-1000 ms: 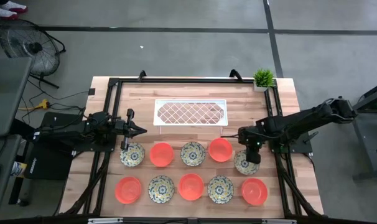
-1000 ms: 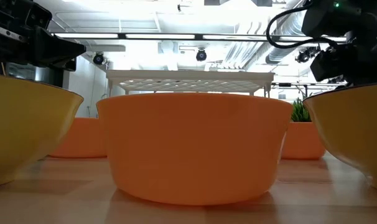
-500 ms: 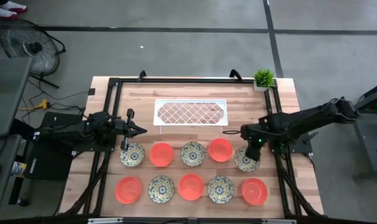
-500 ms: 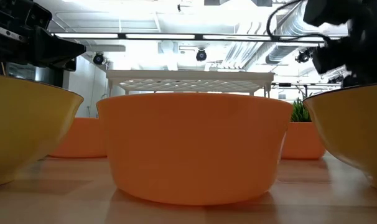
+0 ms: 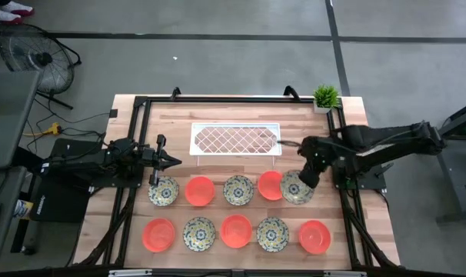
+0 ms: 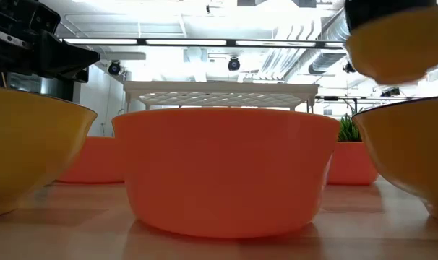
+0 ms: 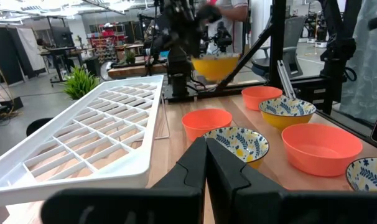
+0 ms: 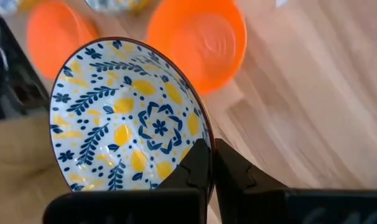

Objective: Pick & Place Mini bowls
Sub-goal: Put the yellow patterned bowl on the shelf

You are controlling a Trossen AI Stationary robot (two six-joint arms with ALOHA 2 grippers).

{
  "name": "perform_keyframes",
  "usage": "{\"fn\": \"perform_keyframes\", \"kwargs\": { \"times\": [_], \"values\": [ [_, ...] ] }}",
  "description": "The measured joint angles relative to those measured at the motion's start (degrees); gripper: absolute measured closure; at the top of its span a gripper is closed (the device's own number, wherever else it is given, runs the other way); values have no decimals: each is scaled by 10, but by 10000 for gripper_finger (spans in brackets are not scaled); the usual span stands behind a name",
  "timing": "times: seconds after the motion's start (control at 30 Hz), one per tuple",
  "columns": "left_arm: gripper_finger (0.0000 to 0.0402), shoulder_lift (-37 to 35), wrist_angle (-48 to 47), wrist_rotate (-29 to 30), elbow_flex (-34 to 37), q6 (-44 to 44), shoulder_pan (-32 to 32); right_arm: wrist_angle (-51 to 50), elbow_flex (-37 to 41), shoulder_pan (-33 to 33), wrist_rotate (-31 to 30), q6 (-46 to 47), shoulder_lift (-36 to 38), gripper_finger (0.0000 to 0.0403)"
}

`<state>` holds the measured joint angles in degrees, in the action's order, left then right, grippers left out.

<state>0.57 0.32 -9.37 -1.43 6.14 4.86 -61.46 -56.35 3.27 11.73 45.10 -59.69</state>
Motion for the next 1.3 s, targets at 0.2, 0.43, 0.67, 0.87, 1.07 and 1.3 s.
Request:
{"fn": "perform_keyframes", "kwargs": {
  "times": [0.2,0.43,0.67,0.87,1.07,1.3],
  "values": [
    [401,0,0,0,0,0,0,-32,-85,-45,-24,-14,-38,403],
    [401,0,0,0,0,0,0,-43,-194,-107,-26,-57,-104,403],
    [401,0,0,0,0,0,0,-97,-309,-172,-20,-102,-188,402],
    [401,0,0,0,0,0,0,-112,-380,-221,-9,-125,-249,402],
    [401,0,0,0,0,0,0,-114,-384,-262,26,-132,-288,402],
    [401,0,0,0,0,0,0,-103,-375,-289,28,-132,-314,402]
  ]
}}
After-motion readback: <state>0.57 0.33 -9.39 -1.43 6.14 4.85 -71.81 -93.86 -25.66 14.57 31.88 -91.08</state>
